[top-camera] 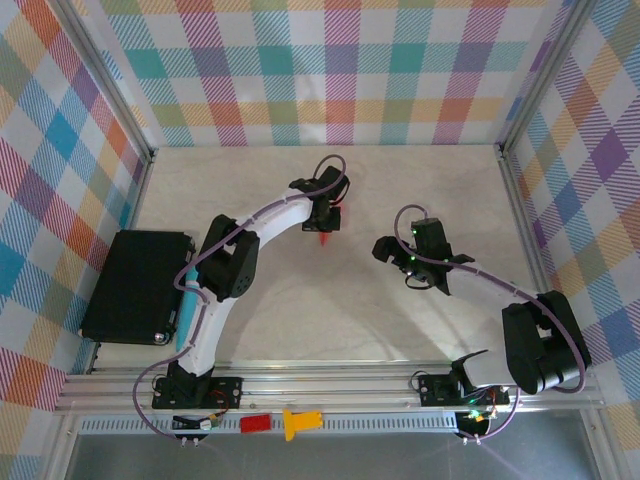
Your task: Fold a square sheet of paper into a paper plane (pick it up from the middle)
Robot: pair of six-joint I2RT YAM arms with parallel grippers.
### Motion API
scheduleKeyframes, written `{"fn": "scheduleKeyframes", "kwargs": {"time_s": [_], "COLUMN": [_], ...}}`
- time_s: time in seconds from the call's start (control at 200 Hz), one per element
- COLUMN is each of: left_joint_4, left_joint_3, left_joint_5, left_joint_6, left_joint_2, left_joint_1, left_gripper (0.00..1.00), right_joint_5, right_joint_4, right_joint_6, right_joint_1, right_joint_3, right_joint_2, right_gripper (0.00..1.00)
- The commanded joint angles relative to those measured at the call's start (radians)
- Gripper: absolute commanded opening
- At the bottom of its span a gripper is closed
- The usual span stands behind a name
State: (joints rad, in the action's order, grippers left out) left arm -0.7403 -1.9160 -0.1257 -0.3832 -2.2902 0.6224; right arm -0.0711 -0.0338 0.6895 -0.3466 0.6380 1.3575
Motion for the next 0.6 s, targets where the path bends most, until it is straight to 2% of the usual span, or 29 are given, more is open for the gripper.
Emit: {"fn": "scheduleKeyframes", "kwargs": {"time_s": [0.0, 0.23, 0.6], "left_joint_4": [-0.054, -0.065, -0.065], "left_joint_3": [-0.040, -0.050, -0.049], "left_joint_5": [-0.017, -0.023, -0.019], "left_joint_6": [0.011, 0.016, 0.015], "left_joint_2": [-0.029, -0.067, -0.104], "left_joint_1": [-0.004, -0.006, -0.007], "left_gripper": [0.11, 0.22, 0.29], "right_joint_5": [-0.002, -0.015, -0.038], "right_joint_4": [-0.024, -0.018, -0.006], "right_joint_6": [-0.028, -0.016, -0.004], "right_joint_1": [0.008, 0.015, 0.019], "right_joint_3": [0.004, -0.001, -0.005], "right_joint_2": [-0.009, -0.001, 0.019], "right_gripper": [0.95, 0.95, 0.95]}}
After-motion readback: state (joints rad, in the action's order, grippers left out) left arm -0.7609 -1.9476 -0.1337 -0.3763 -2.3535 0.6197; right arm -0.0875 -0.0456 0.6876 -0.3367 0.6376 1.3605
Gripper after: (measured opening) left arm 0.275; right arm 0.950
